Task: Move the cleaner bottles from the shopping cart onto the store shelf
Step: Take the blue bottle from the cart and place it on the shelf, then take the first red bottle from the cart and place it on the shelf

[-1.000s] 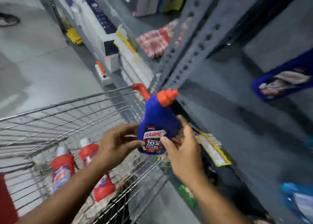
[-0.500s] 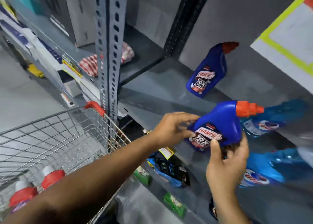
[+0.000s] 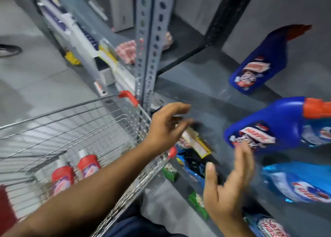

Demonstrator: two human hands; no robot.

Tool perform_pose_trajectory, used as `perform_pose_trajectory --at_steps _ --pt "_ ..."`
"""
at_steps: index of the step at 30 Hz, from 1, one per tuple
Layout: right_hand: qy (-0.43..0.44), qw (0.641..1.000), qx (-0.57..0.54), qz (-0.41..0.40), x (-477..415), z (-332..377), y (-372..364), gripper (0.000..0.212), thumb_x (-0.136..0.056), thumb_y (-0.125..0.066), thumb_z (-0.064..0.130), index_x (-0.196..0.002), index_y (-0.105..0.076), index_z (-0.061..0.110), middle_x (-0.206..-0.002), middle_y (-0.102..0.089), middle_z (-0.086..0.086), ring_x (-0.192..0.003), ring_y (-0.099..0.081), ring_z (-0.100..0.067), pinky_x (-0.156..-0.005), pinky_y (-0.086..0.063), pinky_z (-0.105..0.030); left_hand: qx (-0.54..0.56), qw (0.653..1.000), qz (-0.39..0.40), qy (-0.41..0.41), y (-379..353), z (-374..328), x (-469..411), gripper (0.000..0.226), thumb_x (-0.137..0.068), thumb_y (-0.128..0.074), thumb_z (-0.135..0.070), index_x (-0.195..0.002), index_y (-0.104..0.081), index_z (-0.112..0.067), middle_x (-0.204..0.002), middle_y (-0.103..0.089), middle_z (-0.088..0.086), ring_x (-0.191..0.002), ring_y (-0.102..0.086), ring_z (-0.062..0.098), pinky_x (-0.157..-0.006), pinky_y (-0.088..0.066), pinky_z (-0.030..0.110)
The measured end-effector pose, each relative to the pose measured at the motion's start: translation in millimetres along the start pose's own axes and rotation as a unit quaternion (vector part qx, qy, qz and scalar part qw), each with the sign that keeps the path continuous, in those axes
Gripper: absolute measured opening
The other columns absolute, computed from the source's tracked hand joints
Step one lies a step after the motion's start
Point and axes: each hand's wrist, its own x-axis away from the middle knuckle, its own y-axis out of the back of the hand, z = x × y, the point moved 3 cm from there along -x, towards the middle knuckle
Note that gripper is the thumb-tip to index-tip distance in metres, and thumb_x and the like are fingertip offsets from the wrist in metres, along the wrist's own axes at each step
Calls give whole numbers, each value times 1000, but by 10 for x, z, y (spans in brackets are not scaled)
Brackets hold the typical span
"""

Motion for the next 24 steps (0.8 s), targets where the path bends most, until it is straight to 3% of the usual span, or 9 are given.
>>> perform_pose_trajectory --at_steps 3,7,9,11,13,16,18,20,24 --pt "33 974 -97 203 92 134 -599 40 -87 -55 12 -126 -52 5 -130 -54 -13 -128 -47 -19 -110 -37 -39 -78 983 -112 126 948 452 412 26 -79 -72 -15 -103 -64 -16 -105 -68 8 -92 -67 12 -81 -56 26" --pt "26 894 -106 434 157 500 -1638 32 -86 -59 13 -118 -62 12 -118 -62 -9 -112 -52 -13 -104 -35 -20 -217 904 -178 322 2181 1165 1219 36 -81 -71 -14 -115 -60 -12 -112 -64 5 -100 -62 20 -84 -52 33" --pt "-18 823 -71 563 325 661 -2264 38 -87 -59 18 -125 -56 18 -129 -57 -10 -119 -51 -21 -103 -36 -25 -221 847 -206 438 2611 1465 1656 43 -81 -71 -14 -120 -56 -6 -107 -64 11 -87 -64 20 -73 -51 26" --pt "-50 750 -37 658 592 762 -2898 42 -86 -61 20 -128 -54 19 -131 -58 -10 -118 -54 -27 -98 -41 -30 -182 795 -219 536 2870 1741 2087 42 -80 -70 -8 -118 -56 0 -82 -64 10 -55 -60 7 -50 -45 19" --pt "-65 708 -12 703 879 776 -3413 37 -84 -62 19 -121 -59 18 -123 -65 -11 -109 -61 -29 -89 -46 -30 -172 758 -208 594 2980 2019 2450 37 -78 -71 -7 -111 -59 5 -58 -54 4 -33 -45 2 -41 -38 21" --pt "-74 695 35 715 1257 579 -3952 27 -80 -64 20 -107 -65 18 -111 -71 -12 -100 -65 -30 -88 -52 -35 -138 726 -184 649 2837 2279 2730 12 -81 -69 -10 -88 -59 -7 -61 -51 4 -32 -45 4 -36 -40 22" --pt "-98 681 63 723 1491 368 -4228 18 -76 -64 21 -93 -66 15 -99 -70 -14 -91 -67 -29 -86 -54 -38 -133 732 -161 648 2706 2470 2787 14 -82 -70 -17 -86 -62 -6 -72 -56 8 -47 -52 10 -44 -46 29" --pt "-121 679 95 718 1672 216 -4411 12 -76 -65 21 -82 -65 10 -95 -70 -18 -86 -67 -29 -80 -55 -36 -147 749 -139 631 2593 2623 2807 27 -81 -70 -21 -98 -64 0 -79 -58 10 -67 -51 15 -49 -40 25" --pt "-179 671 101 712 1856 113 -4520 19 -84 -63 17 -98 -68 6 -104 -70 -19 -96 -67 -35 -87 -54 -41 -92 761 -126 629 2379 2900 2867 25 -77 -74 -16 -96 -70 1 -88 -73 20 -66 -57 17 -62 -48 24"
